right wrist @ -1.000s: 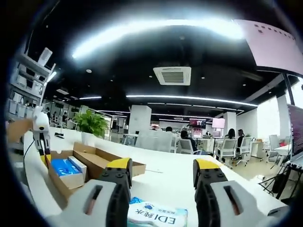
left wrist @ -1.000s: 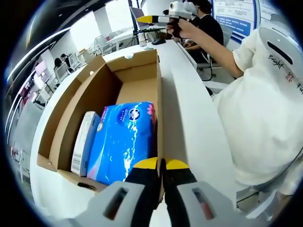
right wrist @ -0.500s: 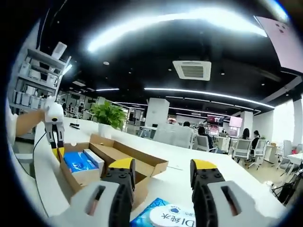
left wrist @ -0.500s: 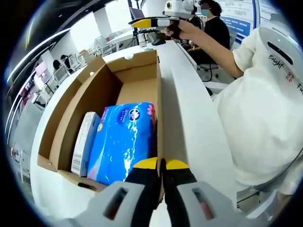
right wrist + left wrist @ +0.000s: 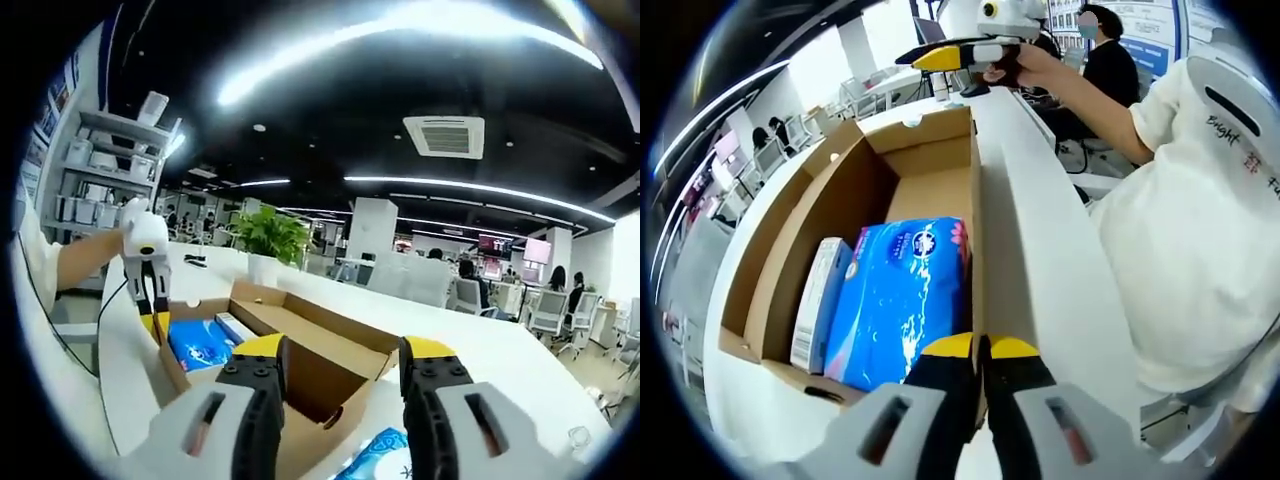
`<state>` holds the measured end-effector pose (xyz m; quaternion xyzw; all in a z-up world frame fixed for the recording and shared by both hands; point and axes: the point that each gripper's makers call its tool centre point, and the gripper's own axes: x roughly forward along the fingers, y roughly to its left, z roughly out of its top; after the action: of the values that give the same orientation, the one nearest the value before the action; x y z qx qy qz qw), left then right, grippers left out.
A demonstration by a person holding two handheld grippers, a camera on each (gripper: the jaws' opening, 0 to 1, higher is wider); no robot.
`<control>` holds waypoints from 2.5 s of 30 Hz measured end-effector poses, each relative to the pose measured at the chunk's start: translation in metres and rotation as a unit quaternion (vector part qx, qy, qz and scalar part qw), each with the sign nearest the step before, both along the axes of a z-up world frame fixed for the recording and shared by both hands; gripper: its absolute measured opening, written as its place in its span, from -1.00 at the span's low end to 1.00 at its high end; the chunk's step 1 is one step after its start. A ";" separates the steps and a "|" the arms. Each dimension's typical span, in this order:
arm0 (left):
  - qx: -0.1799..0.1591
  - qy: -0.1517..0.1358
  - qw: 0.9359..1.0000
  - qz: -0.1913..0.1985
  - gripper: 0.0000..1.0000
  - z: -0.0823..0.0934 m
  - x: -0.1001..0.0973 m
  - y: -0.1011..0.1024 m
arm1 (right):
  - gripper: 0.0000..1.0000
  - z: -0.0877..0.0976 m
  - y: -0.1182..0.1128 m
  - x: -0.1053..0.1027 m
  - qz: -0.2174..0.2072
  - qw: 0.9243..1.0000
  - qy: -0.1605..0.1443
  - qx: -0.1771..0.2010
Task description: Operate the shoe box by opening the lid, removing the specified soft item, and placing it in the target area until the item is outside and the box remains undamaged.
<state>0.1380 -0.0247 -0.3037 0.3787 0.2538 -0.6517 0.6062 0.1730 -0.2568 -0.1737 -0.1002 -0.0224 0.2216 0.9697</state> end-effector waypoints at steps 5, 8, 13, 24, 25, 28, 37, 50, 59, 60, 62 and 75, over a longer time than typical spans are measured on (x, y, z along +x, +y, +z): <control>0.000 0.000 1.000 0.000 -0.97 0.000 0.000 0.000 | -0.10 -0.002 0.014 -0.001 0.027 1.000 0.002 -0.009; 0.000 0.001 1.000 0.000 -0.97 0.000 0.000 0.000 | -0.11 -0.003 0.024 0.000 0.053 0.999 0.008 0.008; 0.000 0.000 1.000 0.000 -0.97 0.000 0.000 0.000 | -0.12 -0.005 0.028 0.003 0.051 0.999 0.012 -0.003; 0.001 0.001 1.000 0.000 -0.97 0.000 0.000 0.000 | -0.21 -0.010 0.054 0.004 0.102 0.994 0.029 -0.027; 0.001 0.001 1.000 0.000 -0.97 0.000 0.000 0.000 | -0.23 -0.010 0.058 0.003 0.112 0.993 0.033 -0.029; 0.002 0.003 1.000 0.000 -0.97 0.000 0.000 0.000 | -0.23 -0.011 0.072 0.005 0.151 0.986 0.051 -0.052; 0.004 0.005 1.000 0.001 -0.97 0.000 -0.001 0.000 | -0.19 -0.006 0.093 0.009 0.213 0.973 0.080 -0.038; 0.004 0.006 1.000 0.002 -0.97 -0.001 -0.001 0.002 | -0.19 -0.015 0.120 0.005 0.265 0.954 0.100 -0.100; 0.005 0.008 1.000 0.002 -0.98 -0.001 -0.001 0.002 | -0.03 -0.034 0.148 0.006 0.293 0.929 0.136 -0.180; 0.006 0.009 1.000 0.002 -0.98 -0.001 -0.001 0.002 | -0.03 -0.035 0.150 0.007 0.294 0.928 0.137 -0.182; 0.006 0.009 1.000 0.003 -0.98 -0.001 -0.001 0.002 | -0.03 -0.037 0.155 0.009 0.300 0.924 0.144 -0.189; 0.006 0.009 1.000 0.003 -0.98 0.000 -0.001 0.002 | -0.03 -0.064 0.170 0.014 0.334 0.900 0.187 -0.209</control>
<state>0.1367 -0.0227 -0.3042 0.3754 0.2642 -0.6522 0.6033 0.1873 -0.0866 -0.2382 -0.2436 0.1744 0.5463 0.7821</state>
